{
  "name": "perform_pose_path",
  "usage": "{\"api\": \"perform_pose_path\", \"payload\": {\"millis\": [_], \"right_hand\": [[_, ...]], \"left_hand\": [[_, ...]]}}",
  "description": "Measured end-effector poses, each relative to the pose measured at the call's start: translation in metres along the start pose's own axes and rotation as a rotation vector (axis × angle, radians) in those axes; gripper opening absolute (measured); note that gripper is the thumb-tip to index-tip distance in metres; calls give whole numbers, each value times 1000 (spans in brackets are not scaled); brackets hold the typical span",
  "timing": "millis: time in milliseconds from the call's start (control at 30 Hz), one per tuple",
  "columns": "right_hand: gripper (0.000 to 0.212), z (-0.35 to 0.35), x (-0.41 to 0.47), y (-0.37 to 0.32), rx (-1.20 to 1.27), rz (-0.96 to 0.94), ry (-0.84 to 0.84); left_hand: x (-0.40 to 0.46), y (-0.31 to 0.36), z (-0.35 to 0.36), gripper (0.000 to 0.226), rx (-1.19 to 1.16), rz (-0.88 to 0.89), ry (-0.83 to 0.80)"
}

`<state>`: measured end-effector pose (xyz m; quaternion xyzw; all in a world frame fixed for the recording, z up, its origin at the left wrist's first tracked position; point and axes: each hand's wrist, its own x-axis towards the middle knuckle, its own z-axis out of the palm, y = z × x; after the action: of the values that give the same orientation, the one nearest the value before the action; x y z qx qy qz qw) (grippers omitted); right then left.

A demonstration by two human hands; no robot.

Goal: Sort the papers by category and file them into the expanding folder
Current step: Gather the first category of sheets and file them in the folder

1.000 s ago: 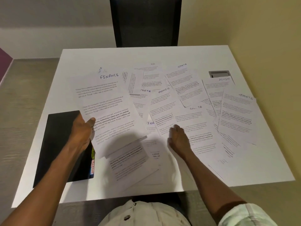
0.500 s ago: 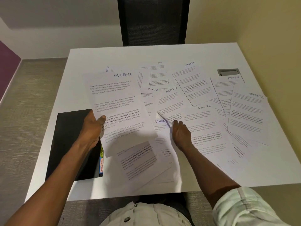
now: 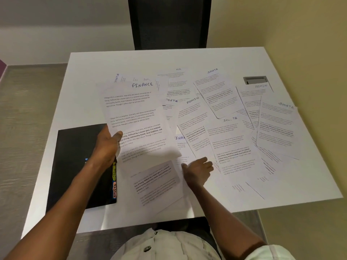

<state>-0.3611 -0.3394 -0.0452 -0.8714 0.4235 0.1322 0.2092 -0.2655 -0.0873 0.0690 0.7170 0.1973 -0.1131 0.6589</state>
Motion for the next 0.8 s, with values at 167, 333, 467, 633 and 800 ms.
{"api": "perform_pose_path", "payload": {"millis": [167,333,467,633,800], "right_hand": [[81,-1,-7,-12,30,30,-32],[39,5,-13,-21,33,39,42],[47,-3,-13,-26,217,63,-126],[30,-19,-23,-30,248,-64,-147],[14,-53,-28,-45,283,-237,0]], "left_hand": [[-2,-1,0,42,-16,-4,3],[0,-4,-8,41,-38,-12,-7],[2,-1,-13,38,-45,-4,-32],[3,5,-15,39,-72,7,-25],[4,11,-8,41,-107,24,-35]]}}
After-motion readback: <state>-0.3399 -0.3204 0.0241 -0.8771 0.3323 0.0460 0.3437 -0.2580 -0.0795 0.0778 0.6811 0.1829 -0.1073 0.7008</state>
